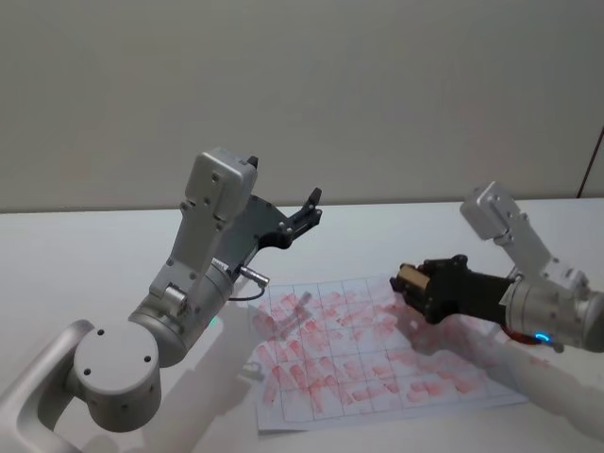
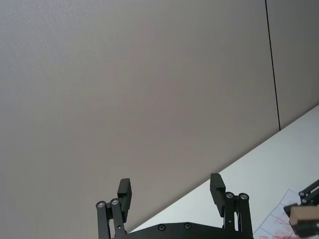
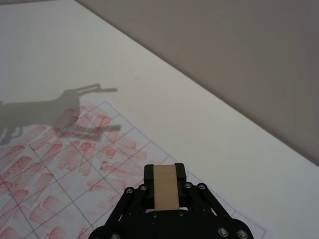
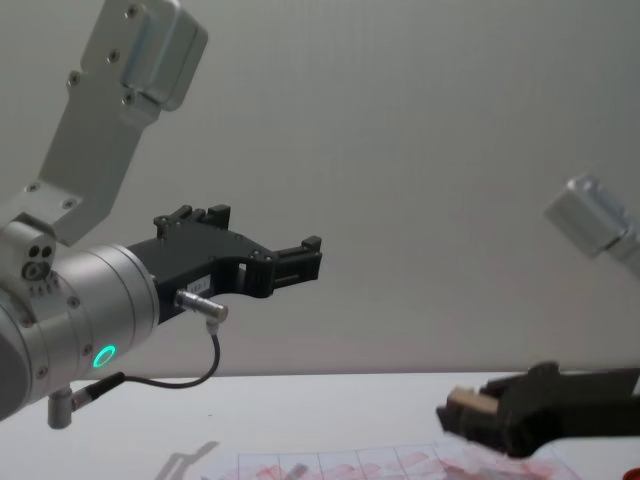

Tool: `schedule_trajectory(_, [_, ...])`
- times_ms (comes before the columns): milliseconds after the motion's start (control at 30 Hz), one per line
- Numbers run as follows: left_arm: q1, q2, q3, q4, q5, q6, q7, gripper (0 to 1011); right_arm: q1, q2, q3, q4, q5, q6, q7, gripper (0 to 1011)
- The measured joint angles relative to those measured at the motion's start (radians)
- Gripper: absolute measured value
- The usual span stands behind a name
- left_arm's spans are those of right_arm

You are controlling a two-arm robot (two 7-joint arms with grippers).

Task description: Use the one hand to pick up the stamp and affix it onto the A4 paper.

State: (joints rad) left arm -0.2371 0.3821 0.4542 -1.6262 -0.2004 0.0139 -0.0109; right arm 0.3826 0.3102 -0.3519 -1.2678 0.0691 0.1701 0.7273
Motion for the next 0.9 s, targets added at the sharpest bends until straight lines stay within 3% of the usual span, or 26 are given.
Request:
schedule_trajectory(400, [0.000,0.000,0.000,0.000,0.000,0.000,0.000,1001,-0.077,0.049,0.031,-0.120,0.072,-0.030,-0.155,221])
schedule_trajectory(900, [0.000,0.000,0.000,0.000,0.000,0.000,0.000,1001,-0.221,0.122,0.073,-0.255,0.210,-0.011,-0.391,221])
